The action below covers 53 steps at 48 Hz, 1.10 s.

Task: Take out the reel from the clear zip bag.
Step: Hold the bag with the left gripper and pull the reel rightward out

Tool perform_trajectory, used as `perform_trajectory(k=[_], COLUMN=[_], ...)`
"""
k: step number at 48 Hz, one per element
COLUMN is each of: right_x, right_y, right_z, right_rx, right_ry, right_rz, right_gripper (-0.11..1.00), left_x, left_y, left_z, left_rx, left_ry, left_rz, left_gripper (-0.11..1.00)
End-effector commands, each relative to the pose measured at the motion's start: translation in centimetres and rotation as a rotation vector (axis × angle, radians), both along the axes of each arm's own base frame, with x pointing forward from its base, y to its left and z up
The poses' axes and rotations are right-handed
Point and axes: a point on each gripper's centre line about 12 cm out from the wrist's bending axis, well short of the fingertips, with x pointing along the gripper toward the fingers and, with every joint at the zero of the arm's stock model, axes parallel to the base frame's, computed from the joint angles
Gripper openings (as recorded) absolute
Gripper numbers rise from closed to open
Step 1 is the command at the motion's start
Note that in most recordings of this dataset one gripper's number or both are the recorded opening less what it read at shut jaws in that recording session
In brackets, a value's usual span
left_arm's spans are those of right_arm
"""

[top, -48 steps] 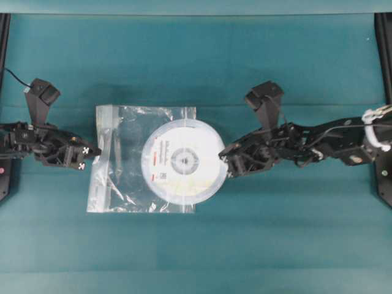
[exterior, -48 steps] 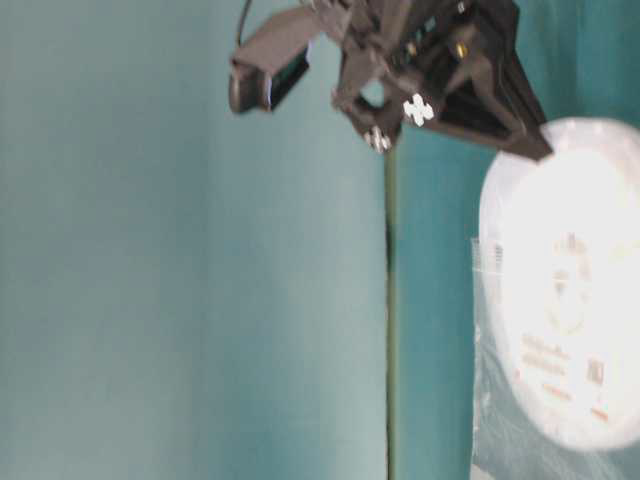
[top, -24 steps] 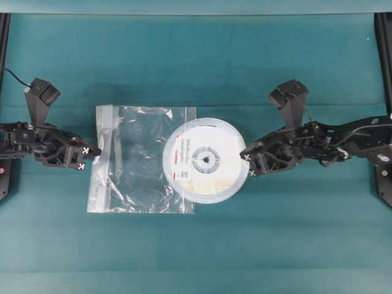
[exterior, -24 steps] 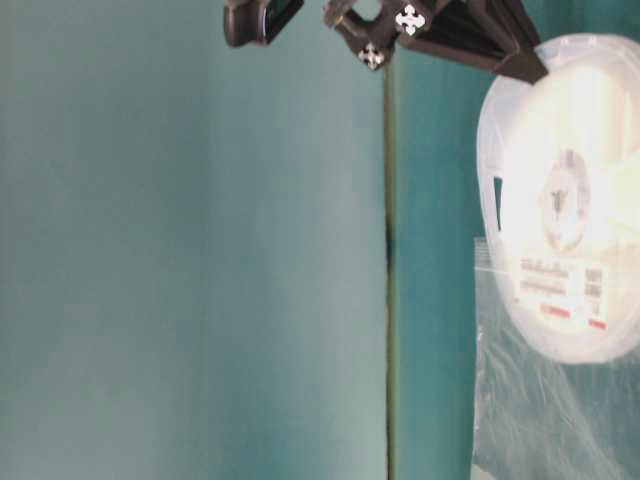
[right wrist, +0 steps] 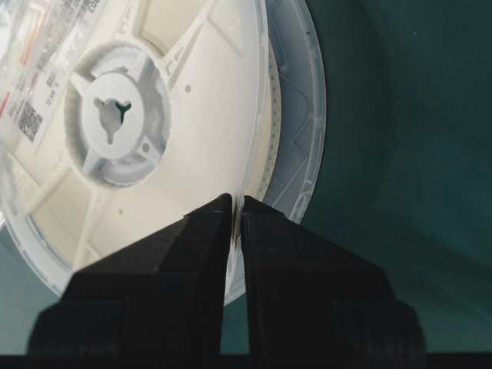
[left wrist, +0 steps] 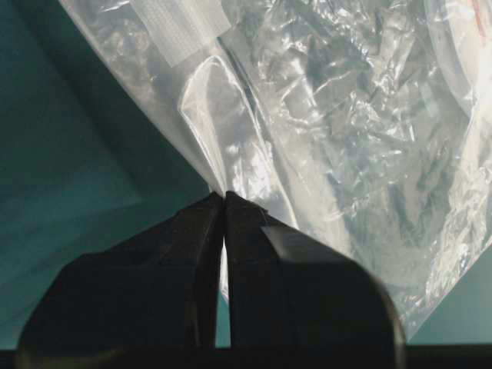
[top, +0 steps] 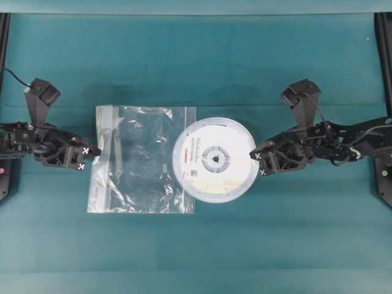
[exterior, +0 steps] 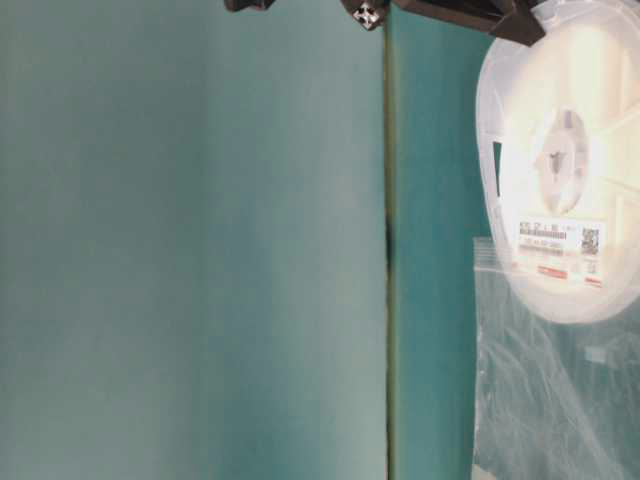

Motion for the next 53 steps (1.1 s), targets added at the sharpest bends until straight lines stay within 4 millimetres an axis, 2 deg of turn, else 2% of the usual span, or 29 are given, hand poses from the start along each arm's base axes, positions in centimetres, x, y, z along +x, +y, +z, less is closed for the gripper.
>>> perform_trajectory(k=[1, 26, 53], right_x=[0.0, -1.8, -4.7], right_y=[-0.1, 0.3, 0.5], right_z=[0.6, 0.5, 0.3], right_rx=[0.005, 0.020, 0.049], right_ry=[-0.021, 0.005, 0.015], right_rz=[-0.010, -0.003, -0.038], right_gripper=[0.09, 0.09, 0.09], left_x=[0.4, 0.3, 0.3], left_y=[0.0, 0.0, 0.0], left_z=[0.3, 0.2, 0.2], left_rx=[0.005, 0.004, 0.003], left_ry=[-0.015, -0.006, -0.003], left_rz=[-0.005, -0.005, -0.005], left_gripper=[0.02, 0.02, 0.02])
